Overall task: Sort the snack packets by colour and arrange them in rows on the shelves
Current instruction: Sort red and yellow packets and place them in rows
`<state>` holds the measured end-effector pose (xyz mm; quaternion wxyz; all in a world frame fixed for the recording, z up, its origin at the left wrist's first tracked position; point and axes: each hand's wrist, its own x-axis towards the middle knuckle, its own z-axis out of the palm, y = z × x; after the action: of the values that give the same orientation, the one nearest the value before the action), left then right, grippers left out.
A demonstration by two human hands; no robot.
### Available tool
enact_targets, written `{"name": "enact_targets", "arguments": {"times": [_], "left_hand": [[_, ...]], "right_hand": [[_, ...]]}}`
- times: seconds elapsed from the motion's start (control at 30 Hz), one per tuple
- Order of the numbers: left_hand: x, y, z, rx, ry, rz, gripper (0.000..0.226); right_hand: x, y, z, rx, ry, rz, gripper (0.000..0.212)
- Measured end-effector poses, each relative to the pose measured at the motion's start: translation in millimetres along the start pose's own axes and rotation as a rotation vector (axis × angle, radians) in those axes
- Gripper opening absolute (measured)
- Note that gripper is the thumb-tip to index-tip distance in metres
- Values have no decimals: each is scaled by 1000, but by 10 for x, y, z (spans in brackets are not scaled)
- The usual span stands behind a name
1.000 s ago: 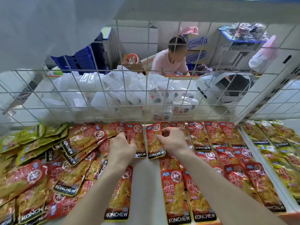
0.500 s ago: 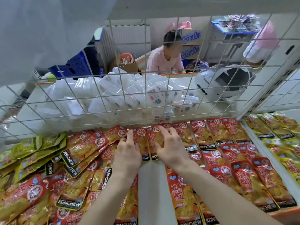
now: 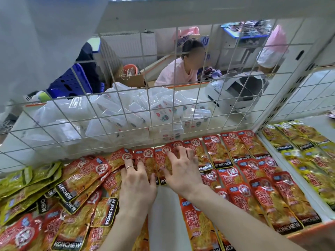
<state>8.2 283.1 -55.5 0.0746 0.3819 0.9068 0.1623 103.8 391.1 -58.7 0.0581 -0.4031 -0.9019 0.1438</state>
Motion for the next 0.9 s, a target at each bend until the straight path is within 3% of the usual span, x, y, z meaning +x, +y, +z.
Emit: {"name": "enact_targets", "arguments": {"times": [0.33, 0.6, 0.9], "left_hand": [[-67, -26, 117, 93, 52, 77, 42], [-304, 185, -27, 53, 119, 324, 40], [-617, 783, 13, -146, 94, 543, 49]], "right_hand": [[-87, 13, 13, 53, 12, -22, 62], [-603, 271, -281, 83, 93, -42, 61], [-1356, 759, -798, 70, 185, 104, 57]]}}
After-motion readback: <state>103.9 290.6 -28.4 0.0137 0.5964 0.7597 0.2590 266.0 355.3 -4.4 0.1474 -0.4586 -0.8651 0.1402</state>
